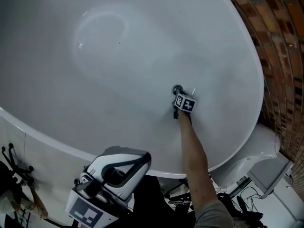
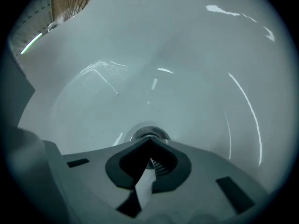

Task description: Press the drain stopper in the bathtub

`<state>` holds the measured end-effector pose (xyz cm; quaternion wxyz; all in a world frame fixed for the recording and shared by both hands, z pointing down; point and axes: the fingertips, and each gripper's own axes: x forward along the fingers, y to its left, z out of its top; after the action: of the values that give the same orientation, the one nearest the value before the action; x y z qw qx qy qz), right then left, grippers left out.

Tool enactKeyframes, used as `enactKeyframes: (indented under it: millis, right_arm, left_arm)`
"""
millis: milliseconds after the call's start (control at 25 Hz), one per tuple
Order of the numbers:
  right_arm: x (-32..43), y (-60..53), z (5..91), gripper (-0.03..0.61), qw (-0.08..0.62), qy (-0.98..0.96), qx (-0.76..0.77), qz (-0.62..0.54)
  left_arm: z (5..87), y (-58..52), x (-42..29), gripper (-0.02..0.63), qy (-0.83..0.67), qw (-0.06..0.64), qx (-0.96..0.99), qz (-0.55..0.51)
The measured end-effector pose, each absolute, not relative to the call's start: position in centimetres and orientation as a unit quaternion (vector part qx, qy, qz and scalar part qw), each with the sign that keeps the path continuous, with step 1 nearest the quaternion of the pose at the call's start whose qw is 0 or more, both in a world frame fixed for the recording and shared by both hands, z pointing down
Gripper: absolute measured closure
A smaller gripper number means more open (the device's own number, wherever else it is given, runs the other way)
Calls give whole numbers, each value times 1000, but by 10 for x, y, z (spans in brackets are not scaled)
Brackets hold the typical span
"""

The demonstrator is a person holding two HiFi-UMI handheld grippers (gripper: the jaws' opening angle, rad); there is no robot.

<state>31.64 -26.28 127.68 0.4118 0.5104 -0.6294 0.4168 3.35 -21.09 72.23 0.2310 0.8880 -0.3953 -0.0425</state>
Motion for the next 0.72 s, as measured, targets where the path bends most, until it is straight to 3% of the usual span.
enactKeyframes:
  millis: [80, 200, 360, 560, 720]
  right_arm:
    - [325, -271, 1261, 561, 375, -615, 523, 456]
    - [318, -295, 1168, 563, 239, -637, 545, 489]
    - [293, -307, 940, 565, 53, -713, 539, 446]
    - [301, -241, 622, 566, -172, -765, 531, 322]
    - [256, -118, 393, 566, -247, -814, 490, 193]
  left_arm:
    - [717, -211, 32, 609, -392, 227, 890, -37]
    - [679, -208, 22, 609, -387, 212, 897, -36]
    - [577, -193, 8, 609, -368, 183, 910, -53]
    - [424, -163, -11, 609, -338, 119, 928, -101]
    - [304, -108, -42, 585, -322, 74, 932, -148]
